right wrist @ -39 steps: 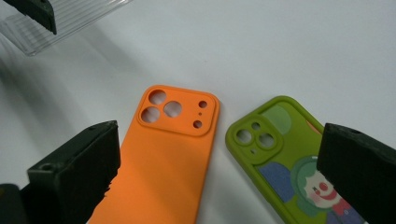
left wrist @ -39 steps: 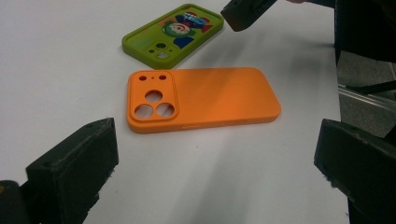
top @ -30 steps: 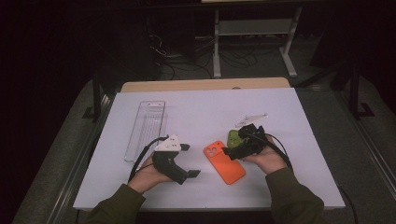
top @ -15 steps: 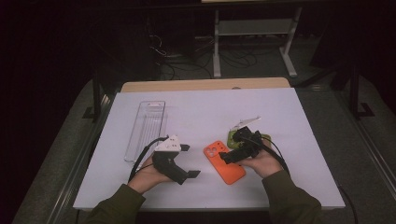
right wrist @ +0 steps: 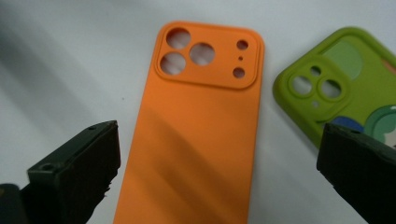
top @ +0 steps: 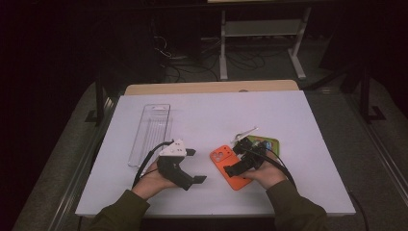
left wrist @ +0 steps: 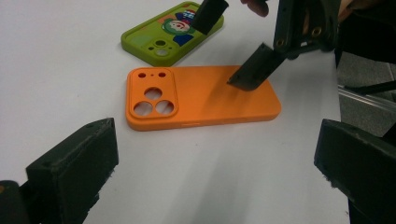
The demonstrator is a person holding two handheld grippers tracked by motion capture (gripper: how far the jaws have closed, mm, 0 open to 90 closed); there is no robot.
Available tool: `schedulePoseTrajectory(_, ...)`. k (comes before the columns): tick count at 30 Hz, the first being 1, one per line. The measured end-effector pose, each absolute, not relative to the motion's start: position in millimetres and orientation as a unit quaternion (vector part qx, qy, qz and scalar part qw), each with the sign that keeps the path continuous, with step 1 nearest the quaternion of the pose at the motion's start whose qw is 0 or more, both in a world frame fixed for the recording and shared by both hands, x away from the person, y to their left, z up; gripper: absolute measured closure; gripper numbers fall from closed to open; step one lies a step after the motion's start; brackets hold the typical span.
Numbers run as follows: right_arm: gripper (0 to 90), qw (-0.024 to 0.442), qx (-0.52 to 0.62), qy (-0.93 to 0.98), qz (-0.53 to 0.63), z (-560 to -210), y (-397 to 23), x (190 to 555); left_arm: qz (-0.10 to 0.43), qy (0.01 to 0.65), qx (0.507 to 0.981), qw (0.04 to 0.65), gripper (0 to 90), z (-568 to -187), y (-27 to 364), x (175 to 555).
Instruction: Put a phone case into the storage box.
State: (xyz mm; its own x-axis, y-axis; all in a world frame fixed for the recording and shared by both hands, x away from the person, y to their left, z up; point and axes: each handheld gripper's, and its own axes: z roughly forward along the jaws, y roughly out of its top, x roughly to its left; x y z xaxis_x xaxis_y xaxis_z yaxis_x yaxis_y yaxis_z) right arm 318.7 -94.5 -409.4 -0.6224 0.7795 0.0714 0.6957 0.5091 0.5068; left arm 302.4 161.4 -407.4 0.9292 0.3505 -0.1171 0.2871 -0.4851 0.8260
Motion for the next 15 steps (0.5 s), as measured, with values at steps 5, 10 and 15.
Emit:
schedulePoseTrajectory(5,0.0,0.074,0.430,0.867,0.240,-415.8,-89.0,317.3,0.034,0.185,0.861,0.472,0.0,-407.6,161.2,302.3)
schedulePoseTrajectory(10,0.0,0.068,0.430,0.871,0.227,-420.2,-84.2,315.6,0.034,0.185,0.861,0.472,0.0,-407.6,161.1,302.3)
schedulePoseTrajectory(15,0.0,0.068,0.430,0.875,0.213,-426.4,-80.5,315.6,0.033,0.187,0.861,0.473,0.0,-408.0,160.7,302.1)
